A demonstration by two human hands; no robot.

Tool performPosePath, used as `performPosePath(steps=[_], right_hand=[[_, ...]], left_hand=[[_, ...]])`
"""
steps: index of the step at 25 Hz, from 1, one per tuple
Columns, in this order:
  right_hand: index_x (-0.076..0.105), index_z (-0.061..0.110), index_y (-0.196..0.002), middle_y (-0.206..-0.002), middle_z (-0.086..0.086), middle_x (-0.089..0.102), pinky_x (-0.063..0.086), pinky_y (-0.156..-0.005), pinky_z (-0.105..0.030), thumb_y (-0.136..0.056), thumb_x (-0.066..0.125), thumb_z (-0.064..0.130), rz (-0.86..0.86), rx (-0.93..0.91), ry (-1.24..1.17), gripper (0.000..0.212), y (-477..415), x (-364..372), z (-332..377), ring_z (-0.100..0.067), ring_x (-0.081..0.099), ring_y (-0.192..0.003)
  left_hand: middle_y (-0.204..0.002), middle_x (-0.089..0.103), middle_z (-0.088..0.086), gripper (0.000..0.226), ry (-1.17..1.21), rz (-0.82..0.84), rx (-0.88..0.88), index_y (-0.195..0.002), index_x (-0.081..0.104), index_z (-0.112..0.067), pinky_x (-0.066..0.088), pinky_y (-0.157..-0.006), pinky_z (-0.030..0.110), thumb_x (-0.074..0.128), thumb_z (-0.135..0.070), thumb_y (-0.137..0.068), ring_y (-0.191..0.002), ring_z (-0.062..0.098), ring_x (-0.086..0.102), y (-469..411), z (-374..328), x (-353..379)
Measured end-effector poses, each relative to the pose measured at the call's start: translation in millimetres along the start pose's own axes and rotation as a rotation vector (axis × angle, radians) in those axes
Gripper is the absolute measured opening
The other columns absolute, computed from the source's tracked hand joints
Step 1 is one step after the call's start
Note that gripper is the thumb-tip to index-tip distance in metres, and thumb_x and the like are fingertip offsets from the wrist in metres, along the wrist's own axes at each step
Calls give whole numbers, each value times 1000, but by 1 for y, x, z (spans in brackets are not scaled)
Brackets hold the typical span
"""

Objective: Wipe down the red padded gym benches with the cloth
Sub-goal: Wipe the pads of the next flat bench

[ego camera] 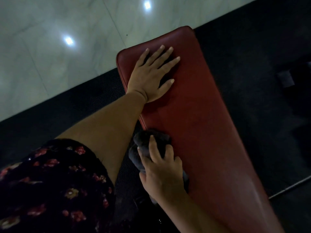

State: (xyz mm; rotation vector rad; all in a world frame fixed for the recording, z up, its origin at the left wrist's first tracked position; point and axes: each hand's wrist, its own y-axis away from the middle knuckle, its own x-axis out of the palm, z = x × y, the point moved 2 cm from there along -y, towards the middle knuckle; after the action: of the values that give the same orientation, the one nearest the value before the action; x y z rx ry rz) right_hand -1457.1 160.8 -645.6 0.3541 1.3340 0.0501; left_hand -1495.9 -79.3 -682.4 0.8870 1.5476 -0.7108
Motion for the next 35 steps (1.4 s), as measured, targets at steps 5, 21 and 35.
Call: performPosePath(steps=[5,21,35], right_hand=[[64,36,-126,-141,-9,42,53,-54,-38,-65,68,55,-66,-45,-72,63,-5,9,-14,-35,44,-103],[44,44,-141,-156,2,15,38,-107,-45,-90,60,35,276,-22,-165,55,63,-18,-43,-33,22,-131],[55,42,-133,-143,-6,39,43,-100,-47,-88,60,44,180,25,-38,44,169,-149,44,-35,40,-125]], left_hand=[[-165,12,0,63,-20,52,-25,-156,16,-33,0,-122,47,18,-53,-97,-152,20,6,0,-4,-1],[-163,17,-3,55,167,377,-405,-154,29,-26,39,-107,51,41,-41,-102,-140,32,34,241,-28,-48],[-156,32,3,57,94,429,-516,-150,33,-35,37,-107,57,49,-52,-97,-138,31,37,440,-62,-193]])
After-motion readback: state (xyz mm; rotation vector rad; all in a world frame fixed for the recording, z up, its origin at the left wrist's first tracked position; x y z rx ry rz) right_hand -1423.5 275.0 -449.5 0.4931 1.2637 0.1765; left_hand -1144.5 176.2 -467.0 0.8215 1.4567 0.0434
